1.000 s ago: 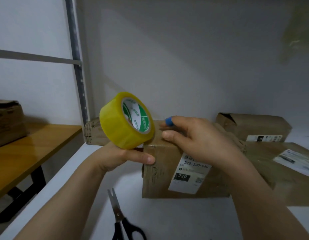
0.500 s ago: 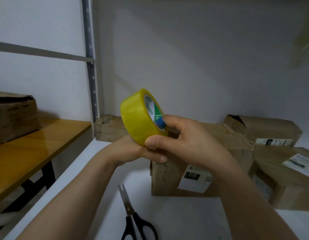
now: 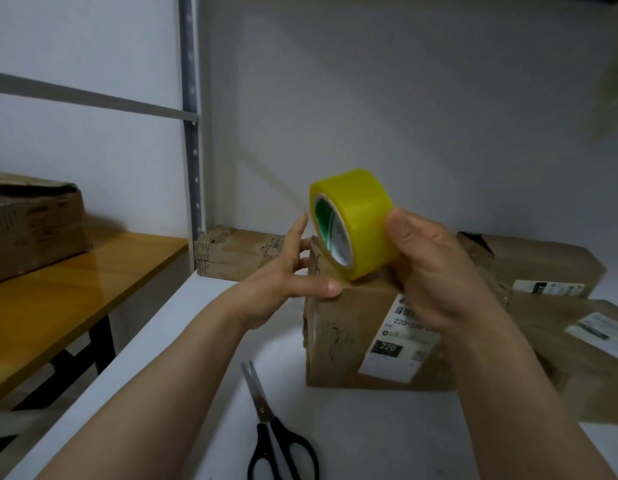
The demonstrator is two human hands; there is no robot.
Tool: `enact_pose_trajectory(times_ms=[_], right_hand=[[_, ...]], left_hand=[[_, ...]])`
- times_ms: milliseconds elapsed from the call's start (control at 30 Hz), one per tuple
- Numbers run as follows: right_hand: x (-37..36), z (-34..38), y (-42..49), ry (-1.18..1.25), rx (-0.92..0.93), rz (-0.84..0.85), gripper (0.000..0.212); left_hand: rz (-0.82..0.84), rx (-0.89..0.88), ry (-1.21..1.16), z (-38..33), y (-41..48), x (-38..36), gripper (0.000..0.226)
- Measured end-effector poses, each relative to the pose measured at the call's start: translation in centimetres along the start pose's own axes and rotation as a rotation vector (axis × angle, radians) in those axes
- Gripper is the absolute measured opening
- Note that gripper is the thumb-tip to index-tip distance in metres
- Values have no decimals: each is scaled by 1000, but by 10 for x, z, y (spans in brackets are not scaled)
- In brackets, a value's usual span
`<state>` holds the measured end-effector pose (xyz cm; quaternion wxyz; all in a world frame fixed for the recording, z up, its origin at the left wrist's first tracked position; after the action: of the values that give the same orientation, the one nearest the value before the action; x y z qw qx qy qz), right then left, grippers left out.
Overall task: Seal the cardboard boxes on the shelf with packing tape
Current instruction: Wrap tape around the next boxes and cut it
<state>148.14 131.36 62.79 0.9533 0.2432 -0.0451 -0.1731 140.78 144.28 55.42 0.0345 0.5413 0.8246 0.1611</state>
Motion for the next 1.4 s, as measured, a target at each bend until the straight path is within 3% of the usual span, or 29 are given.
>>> enact_pose_trajectory(times_ms=[200, 333, 600, 700, 833, 967, 1167, 1300, 1400], right_hand=[[11, -6, 4, 210, -79, -80, 42], [15, -7, 5, 166, -104, -136, 58], [18, -7, 2, 150, -119, -218, 61], [17, -5, 0, 128, -98, -218, 59], [17, -3, 0, 131, -72, -225, 53], [19, -3, -1, 161, -53, -246, 52], [20, -5, 1, 182, -48, -240, 56], [21, -7, 4, 222, -46, -246, 56], [21, -8, 5, 287, -44, -237, 55]], left_hand=[[43, 21, 168, -8, 0, 5, 113], [87, 73, 207, -10, 4, 7, 101], [99, 73, 336, -14, 9, 12, 97], [96, 88, 359, -16, 9, 13, 104], [104, 85, 438, -19, 10, 15, 142], [178, 84, 481, -26, 11, 11, 145], [336, 30, 328, -44, 11, -19, 109], [182, 93, 222, -27, 15, -11, 112], [159, 89, 145, -19, 12, -14, 107]])
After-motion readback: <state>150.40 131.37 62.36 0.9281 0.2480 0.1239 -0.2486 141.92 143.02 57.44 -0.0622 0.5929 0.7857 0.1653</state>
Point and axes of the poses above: each hand's wrist, its own y-axis towards the middle knuckle, its own x-axis out of the back of the hand, z = x × y, the point moved 9 cm from there along y, towards the middle knuckle, and after that the axes turned 3 degrees about -y, right-handed, at the moved point
